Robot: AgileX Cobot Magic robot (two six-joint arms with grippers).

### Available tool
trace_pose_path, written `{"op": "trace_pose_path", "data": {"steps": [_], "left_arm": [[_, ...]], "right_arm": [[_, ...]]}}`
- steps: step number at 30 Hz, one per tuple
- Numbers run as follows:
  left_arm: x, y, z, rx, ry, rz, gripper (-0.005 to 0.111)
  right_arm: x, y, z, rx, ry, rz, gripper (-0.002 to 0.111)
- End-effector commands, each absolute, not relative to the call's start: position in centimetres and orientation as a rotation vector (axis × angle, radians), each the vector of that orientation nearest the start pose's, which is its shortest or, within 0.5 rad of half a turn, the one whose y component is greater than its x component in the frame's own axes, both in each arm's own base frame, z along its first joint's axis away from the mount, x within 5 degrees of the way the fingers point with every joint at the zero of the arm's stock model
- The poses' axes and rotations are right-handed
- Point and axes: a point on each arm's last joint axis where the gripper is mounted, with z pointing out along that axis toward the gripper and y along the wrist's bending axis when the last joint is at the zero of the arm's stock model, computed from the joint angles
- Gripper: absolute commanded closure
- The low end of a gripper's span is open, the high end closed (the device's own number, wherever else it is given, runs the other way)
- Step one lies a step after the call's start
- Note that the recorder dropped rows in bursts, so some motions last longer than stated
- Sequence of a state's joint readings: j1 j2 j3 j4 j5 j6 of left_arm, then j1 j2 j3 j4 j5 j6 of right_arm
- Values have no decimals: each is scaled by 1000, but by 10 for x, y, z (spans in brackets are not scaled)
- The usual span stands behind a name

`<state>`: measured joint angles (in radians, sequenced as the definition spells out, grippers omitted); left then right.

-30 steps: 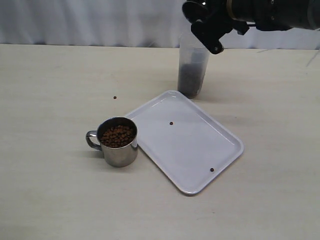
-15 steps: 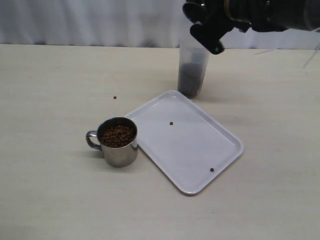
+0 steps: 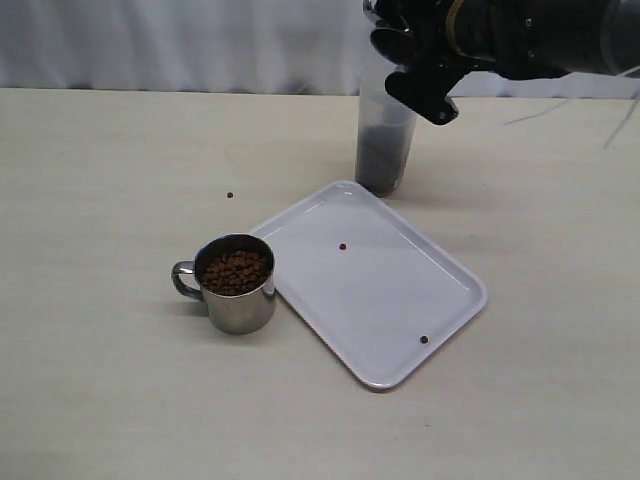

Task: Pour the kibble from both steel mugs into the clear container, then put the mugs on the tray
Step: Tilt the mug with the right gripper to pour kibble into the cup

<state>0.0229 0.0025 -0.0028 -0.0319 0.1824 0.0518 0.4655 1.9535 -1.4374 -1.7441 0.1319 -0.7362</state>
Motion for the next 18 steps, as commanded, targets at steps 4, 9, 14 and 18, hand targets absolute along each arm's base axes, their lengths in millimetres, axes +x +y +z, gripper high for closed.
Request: {"op": "trace_pose_path", "data": {"steps": [4, 9, 14, 18], "left_arm": [[56, 0, 197, 2, 1658, 19, 107], [56, 0, 197, 2, 1658, 19, 107], [56, 0, 197, 2, 1658, 19, 107], [56, 0, 197, 2, 1658, 19, 107]], "right_arm": [[415, 199, 254, -2247, 296, -1340, 104], [415, 199, 255, -2255, 324, -1397, 104], [413, 202, 257, -2233, 348, -1375, 104], [415, 197, 259, -2182, 480, -1358, 104]]}}
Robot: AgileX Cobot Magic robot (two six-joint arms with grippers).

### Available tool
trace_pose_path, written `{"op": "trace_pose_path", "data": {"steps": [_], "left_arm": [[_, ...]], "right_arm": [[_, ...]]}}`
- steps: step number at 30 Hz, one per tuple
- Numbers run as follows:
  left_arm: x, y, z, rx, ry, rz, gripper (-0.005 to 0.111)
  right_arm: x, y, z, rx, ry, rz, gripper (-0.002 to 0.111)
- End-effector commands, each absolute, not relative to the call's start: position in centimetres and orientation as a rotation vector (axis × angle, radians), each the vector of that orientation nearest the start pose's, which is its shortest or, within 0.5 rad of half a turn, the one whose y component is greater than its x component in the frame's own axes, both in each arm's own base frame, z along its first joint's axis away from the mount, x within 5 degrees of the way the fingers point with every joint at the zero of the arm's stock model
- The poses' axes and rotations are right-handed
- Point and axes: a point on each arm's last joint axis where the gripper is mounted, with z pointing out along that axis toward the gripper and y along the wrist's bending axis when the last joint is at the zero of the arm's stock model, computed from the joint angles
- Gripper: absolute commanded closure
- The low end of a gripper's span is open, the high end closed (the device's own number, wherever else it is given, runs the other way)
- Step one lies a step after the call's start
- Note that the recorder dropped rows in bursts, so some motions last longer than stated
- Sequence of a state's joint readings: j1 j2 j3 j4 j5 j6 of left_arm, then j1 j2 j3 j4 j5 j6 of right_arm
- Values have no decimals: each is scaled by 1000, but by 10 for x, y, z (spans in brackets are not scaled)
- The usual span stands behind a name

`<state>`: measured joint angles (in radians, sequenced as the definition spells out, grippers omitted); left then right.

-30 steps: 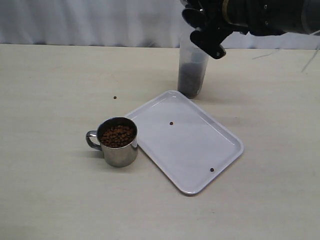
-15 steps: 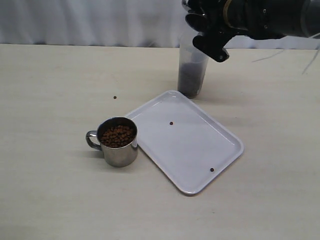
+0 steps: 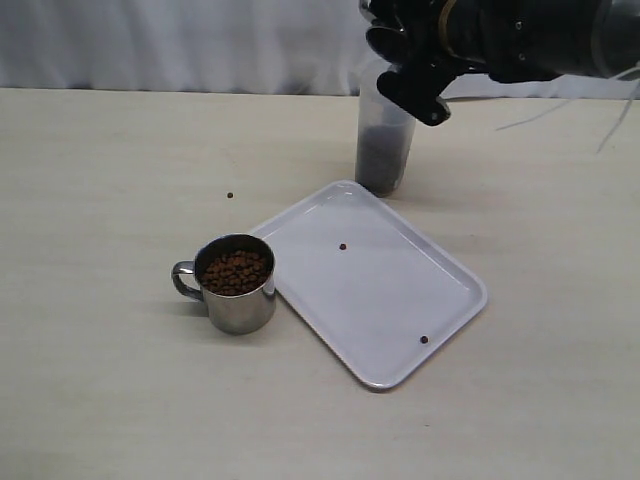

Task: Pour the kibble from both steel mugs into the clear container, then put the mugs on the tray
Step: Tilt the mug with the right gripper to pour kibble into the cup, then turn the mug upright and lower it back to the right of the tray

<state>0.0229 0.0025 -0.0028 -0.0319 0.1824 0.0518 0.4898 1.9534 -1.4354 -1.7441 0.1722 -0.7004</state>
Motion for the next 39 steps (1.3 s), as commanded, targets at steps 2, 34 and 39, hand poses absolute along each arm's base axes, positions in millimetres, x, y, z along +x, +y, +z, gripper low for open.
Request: {"op": "trace_pose_path", "data": {"steps": [2, 34, 39], "left_arm": [[56, 0, 197, 2, 1658, 19, 107], [56, 0, 197, 2, 1658, 19, 107], [56, 0, 197, 2, 1658, 19, 107]], "right_arm": [[416, 193, 260, -2137, 582, -1346, 104], [338, 37, 224, -1057, 1530, 566, 104], [329, 29, 165, -1059, 1621, 572, 104]]}}
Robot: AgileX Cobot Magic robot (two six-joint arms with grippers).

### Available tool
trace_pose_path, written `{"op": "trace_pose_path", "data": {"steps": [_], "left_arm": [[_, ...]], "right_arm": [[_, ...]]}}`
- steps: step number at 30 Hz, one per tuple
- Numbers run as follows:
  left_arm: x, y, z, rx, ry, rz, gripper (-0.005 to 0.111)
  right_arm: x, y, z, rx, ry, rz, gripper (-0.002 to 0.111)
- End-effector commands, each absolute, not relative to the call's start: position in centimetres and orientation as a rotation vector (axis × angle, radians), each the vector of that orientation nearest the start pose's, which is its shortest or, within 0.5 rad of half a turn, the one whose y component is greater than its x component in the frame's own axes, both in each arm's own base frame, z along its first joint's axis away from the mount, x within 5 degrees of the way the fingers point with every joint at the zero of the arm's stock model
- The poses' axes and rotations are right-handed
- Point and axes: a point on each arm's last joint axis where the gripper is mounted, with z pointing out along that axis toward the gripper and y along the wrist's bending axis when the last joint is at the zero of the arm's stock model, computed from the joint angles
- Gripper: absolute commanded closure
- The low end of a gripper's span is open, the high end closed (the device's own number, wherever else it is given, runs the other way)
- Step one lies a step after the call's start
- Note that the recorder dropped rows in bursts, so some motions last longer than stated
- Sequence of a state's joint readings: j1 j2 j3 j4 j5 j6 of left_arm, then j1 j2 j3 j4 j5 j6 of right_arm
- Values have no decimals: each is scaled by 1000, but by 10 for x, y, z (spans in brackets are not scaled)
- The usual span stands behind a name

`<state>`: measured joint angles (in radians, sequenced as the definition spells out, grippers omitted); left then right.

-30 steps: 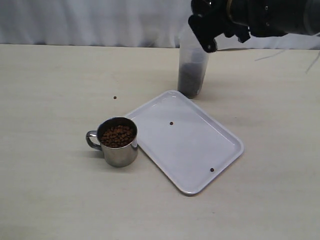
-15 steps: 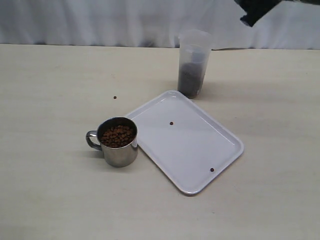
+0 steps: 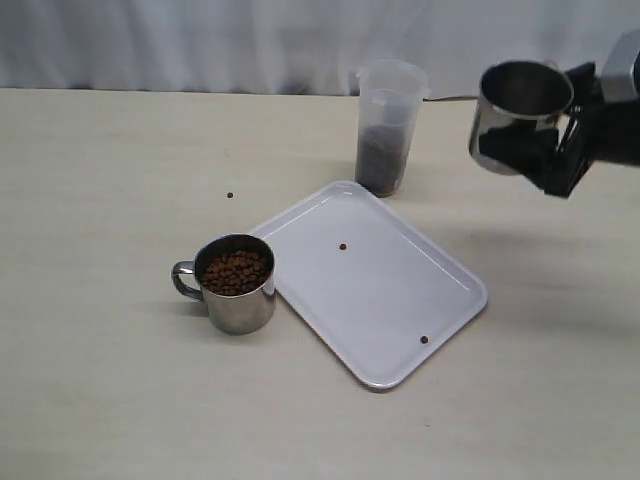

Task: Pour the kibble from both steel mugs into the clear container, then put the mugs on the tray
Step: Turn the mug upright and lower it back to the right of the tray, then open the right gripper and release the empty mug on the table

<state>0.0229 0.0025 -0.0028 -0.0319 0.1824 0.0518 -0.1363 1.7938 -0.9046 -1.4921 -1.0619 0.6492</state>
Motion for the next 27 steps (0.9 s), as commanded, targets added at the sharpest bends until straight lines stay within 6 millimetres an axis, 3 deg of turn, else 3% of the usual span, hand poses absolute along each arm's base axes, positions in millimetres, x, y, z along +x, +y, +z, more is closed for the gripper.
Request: {"op": "trace_pose_path", "data": {"steps": [1, 5, 10, 15, 20, 27], "left_arm": [[56, 0, 197, 2, 1658, 19, 107], [56, 0, 197, 2, 1658, 19, 107], [56, 0, 197, 2, 1658, 19, 107], [56, 0, 197, 2, 1658, 19, 107], [56, 0, 197, 2, 1658, 19, 107], [56, 0, 197, 2, 1658, 19, 107]], "right_arm": [[329, 28, 156, -1050, 1644, 571, 104], [332, 27, 128, -1043, 1699, 586, 104], [338, 18, 101, -1128, 1787, 400, 104], [344, 16, 89, -950, 1829, 432, 104], [340, 26, 80, -903, 1709, 611, 104], [342, 24, 68, -838, 1736, 607, 103]]}}
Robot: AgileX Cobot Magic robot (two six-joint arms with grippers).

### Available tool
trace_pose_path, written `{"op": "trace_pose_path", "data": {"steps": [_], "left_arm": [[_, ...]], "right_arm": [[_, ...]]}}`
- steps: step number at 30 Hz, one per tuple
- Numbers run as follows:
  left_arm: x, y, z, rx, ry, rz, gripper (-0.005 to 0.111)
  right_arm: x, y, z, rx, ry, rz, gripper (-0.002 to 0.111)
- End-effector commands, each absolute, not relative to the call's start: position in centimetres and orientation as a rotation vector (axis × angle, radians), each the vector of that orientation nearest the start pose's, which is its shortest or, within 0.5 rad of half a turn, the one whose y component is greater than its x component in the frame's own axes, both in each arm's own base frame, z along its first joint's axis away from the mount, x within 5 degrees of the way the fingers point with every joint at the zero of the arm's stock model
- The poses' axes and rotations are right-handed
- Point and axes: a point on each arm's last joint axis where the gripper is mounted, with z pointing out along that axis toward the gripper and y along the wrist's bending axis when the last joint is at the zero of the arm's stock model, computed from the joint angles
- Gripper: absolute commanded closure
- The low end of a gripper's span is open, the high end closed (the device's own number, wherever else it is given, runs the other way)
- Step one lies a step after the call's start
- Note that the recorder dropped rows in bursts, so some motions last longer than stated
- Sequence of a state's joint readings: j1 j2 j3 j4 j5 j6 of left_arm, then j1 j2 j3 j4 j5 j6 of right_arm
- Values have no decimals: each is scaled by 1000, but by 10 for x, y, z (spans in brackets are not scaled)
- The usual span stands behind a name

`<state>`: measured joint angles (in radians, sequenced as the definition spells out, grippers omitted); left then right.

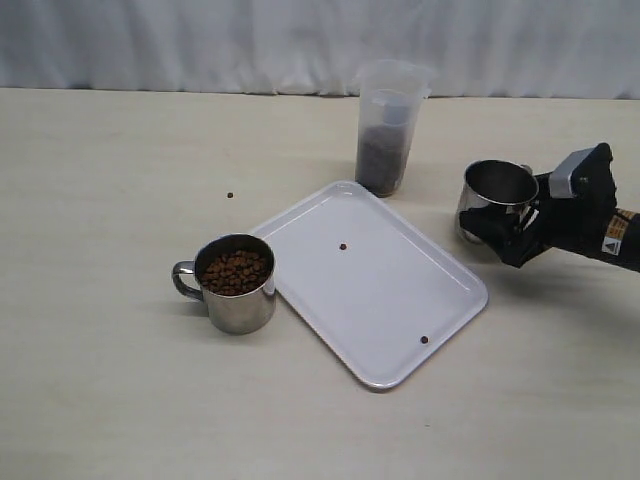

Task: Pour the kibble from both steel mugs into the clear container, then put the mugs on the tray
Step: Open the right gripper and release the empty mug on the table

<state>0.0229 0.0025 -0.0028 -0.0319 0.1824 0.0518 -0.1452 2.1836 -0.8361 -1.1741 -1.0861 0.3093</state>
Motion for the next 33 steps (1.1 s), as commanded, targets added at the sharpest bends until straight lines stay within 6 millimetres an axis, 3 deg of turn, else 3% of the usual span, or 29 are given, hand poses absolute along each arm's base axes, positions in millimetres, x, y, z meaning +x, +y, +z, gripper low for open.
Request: {"op": "trace_pose_path", "data": {"steps": [1, 5, 12, 15, 19, 24, 33], "left_arm": [[56, 0, 197, 2, 1658, 19, 107], [56, 0, 197, 2, 1658, 19, 107], [56, 0, 197, 2, 1658, 19, 107], [56, 0, 197, 2, 1658, 19, 107], [56, 0, 197, 2, 1658, 19, 107], [56, 0, 197, 2, 1658, 19, 107], [56, 0, 197, 2, 1658, 19, 107]], "right_arm": [[342, 24, 67, -850, 1731, 600, 100], [341, 24, 60, -884, 1725, 578, 84], [340, 25, 58, -916, 1705, 558, 35], [340, 25, 58, -916, 1705, 558, 23], [339, 25, 59, -922, 1706, 569, 21], [339, 21, 75, -891, 1713, 601, 21], [331, -4, 142, -692, 1811, 765, 22]]}}
